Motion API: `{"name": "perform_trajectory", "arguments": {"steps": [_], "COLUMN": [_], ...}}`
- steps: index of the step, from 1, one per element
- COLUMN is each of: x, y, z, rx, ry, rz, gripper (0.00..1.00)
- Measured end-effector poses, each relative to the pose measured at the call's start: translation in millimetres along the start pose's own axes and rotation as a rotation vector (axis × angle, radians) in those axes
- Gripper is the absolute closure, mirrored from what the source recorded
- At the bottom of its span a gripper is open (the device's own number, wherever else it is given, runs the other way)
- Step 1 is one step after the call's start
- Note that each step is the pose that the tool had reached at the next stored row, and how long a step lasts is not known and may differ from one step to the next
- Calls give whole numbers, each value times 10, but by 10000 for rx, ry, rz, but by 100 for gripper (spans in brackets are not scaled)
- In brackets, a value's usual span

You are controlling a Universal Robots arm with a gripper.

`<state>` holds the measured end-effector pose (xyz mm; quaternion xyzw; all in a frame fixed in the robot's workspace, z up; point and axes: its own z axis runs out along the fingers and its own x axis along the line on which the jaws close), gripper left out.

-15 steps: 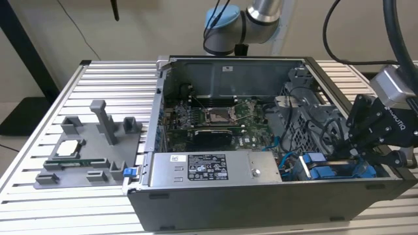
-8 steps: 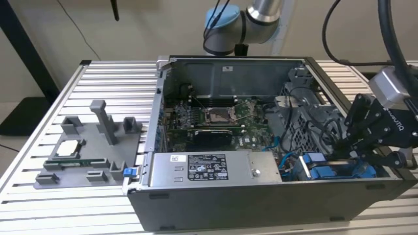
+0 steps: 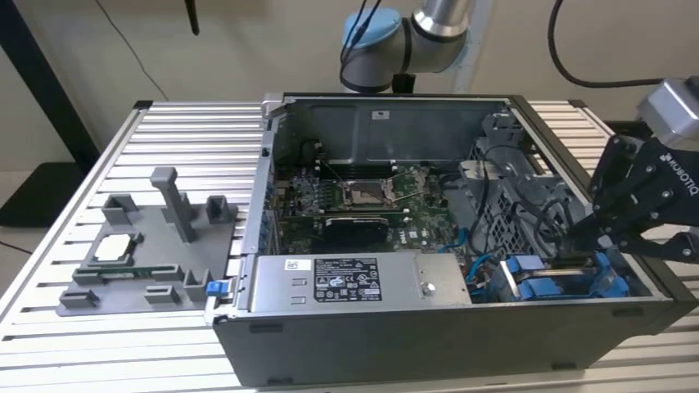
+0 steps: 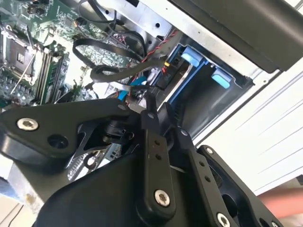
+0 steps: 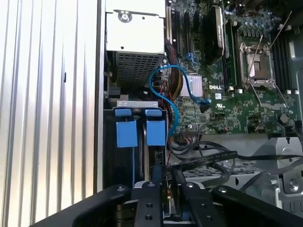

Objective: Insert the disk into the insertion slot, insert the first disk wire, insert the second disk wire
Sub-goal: 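Insert the second disk wire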

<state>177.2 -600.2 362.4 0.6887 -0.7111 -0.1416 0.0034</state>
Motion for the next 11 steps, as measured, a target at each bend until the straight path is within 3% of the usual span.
{"name": "perform_trajectory", "arguments": {"steps": [1, 4, 11], "x": [-10, -16, -18], "y": [11, 17, 19], "z": [-49, -80, -90], "rx": [0, 1, 1], "ry": [0, -1, -2], "rz": [0, 2, 4], "gripper": [0, 0, 0]}}
